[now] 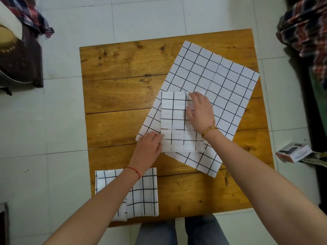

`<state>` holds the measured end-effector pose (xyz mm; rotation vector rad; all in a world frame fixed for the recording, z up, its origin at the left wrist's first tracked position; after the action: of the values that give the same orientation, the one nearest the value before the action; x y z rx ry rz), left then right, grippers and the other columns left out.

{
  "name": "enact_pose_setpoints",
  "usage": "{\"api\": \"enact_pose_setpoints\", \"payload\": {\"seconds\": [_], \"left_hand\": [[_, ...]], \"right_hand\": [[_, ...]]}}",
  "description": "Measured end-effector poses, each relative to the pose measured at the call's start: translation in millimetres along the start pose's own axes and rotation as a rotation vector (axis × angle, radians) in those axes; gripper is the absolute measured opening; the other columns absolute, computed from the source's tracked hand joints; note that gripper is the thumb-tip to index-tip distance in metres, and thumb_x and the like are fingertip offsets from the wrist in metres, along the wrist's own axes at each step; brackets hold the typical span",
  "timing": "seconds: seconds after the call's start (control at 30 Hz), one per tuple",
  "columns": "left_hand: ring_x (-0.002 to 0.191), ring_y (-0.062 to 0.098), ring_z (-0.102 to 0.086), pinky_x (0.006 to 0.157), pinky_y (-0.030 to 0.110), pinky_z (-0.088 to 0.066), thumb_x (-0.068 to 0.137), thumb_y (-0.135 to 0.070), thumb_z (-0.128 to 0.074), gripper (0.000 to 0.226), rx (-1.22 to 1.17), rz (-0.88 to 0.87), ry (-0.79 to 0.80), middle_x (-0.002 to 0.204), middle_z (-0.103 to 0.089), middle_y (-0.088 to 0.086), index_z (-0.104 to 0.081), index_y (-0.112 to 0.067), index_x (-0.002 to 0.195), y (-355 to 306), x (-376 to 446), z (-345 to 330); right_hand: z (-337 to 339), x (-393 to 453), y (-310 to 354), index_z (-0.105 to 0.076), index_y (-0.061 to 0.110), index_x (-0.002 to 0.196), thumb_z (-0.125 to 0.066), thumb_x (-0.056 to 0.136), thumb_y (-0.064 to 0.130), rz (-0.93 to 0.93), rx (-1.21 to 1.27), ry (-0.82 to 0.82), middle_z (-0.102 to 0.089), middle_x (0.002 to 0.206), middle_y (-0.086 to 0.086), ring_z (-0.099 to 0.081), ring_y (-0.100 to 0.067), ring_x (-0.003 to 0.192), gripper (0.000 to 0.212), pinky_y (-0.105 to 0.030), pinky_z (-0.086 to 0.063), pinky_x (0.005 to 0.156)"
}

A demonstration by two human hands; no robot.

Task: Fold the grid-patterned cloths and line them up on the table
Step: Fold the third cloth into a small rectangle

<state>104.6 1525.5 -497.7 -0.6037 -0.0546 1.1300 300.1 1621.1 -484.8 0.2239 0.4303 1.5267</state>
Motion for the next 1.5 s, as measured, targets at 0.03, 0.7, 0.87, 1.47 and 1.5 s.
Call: {"api": "enact_pose_setpoints", "payload": {"seconds": [0.03, 0.7, 0.87, 1.47, 1.5], "left_hand": [[0.111, 0.014, -0.050, 0.096, 0.032, -0.046, 0.096, -0.021, -0.048, 0.033, -0.062, 0.084, -0.046, 0.119, -0.054, -0.001, -0.053, -0.017, 0.128, 2.4, 9.0, 6.1], [0.091, 0.015, -0.058, 0.083, 0.028, -0.050, 0.087, -0.015, -0.067, 0.020, -0.730, 0.760, -0.062, 0.097, -0.063, 0.003, -0.064, -0.008, 0.105, 32.1, 61.2, -3.2], [0.092, 0.014, -0.059, 0.072, 0.020, -0.048, 0.090, -0.016, -0.064, 0.021, -0.793, 0.783, -0.050, 0.103, -0.062, 0.001, -0.062, -0.009, 0.110, 38.3, 58.7, 2.7], [0.063, 0.009, -0.066, 0.060, 0.018, -0.056, 0.088, 0.002, -0.062, 0.014, -1.145, 0.759, -0.088, 0.083, -0.070, 0.004, -0.070, -0.009, 0.087, 34.3, 51.1, 14.0], [0.061, 0.007, -0.064, 0.057, 0.015, -0.053, 0.088, 0.004, -0.060, 0.017, -1.139, 0.753, -0.084, 0.085, -0.070, 0.002, -0.071, -0.008, 0.085, 34.3, 51.1, 13.6]], "right_hand": [[8.3, -4.4, -13.9, -0.051, 0.009, 0.126, -0.050, 0.091, 0.022, -0.116, 0.063, -0.081, -0.053, 0.126, -0.010, -0.048, -0.028, 0.114, 0.037, -0.039, -0.042, 0.097], [-10.3, -47.7, -67.9, -0.032, 0.019, 0.055, -0.070, 0.079, 0.027, -0.745, 0.615, 0.131, -0.030, 0.054, 0.005, -0.030, -0.013, 0.054, 0.046, -0.025, -0.029, 0.053], [-11.1, -46.9, -67.8, -0.040, 0.017, 0.066, -0.070, 0.083, 0.027, -0.568, 0.747, 0.157, -0.029, 0.057, 0.008, -0.028, -0.010, 0.055, 0.035, -0.022, -0.031, 0.057], [-3.7, -51.0, -71.7, -0.072, 0.004, 0.079, -0.056, 0.080, -0.013, -0.517, 0.953, 0.043, -0.067, 0.079, -0.012, -0.059, -0.027, 0.078, 0.023, -0.045, -0.050, 0.077], [-3.7, -52.7, -70.5, -0.074, 0.001, 0.083, -0.052, 0.081, -0.013, -0.521, 0.974, 0.051, -0.071, 0.086, -0.013, -0.063, -0.029, 0.082, 0.026, -0.045, -0.051, 0.082]]}}
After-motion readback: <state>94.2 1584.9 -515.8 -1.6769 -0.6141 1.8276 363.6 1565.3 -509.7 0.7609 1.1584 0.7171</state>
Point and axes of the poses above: each hand's wrist, its own x-axis towards the middle knuckle, its own z-axis out of the back of the hand, y = z × x, the point moved 7 cm from there along x, towards the middle knuckle
